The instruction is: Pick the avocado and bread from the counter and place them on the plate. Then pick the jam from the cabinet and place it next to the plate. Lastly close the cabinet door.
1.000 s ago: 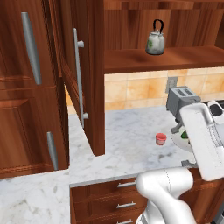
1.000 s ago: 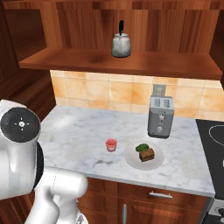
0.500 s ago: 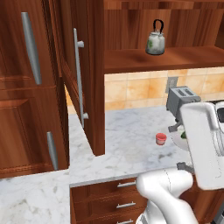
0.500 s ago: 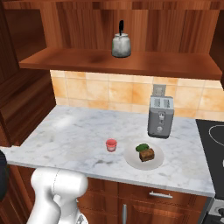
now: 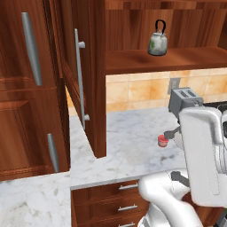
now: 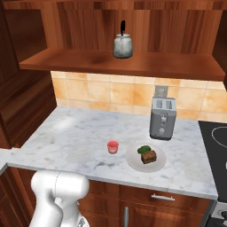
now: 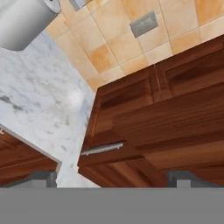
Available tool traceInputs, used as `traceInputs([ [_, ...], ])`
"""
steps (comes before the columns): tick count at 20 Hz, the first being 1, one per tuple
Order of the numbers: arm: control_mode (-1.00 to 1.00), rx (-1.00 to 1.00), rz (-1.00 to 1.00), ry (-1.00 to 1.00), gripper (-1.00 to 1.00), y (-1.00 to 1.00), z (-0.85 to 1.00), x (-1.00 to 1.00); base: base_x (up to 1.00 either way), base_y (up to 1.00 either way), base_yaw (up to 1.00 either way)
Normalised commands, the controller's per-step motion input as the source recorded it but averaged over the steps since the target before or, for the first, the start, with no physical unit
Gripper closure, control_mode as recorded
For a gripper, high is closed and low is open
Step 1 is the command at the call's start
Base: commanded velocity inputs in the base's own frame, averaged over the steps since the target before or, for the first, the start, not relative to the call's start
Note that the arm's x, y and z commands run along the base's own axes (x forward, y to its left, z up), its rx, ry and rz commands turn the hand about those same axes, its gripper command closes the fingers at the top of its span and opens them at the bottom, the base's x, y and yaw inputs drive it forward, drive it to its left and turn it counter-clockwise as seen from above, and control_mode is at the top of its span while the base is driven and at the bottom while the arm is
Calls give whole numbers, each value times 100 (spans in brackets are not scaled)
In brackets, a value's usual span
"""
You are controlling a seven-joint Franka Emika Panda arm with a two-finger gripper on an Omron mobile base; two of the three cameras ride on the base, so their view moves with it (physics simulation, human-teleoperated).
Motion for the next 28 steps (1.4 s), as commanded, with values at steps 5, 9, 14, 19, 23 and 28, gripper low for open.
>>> traceInputs([
  [5, -100, 0, 0, -3, -100, 36, 13, -22, 0, 0, 0],
  [9, -100, 0, 0, 0, -100, 38, 5, -19, 0, 0, 0],
  [14, -100, 0, 0, 0, -100, 45, 7, -15, 0, 0, 0],
  [19, -100, -1, 0, -1, -100, 47, 9, -5, 0, 0, 0],
  [23, -100, -4, 0, -5, -100, 44, 11, 0, 0, 0, 0],
  [28, -100, -6, 0, -8, -100, 47, 15, 7, 0, 0, 0],
])
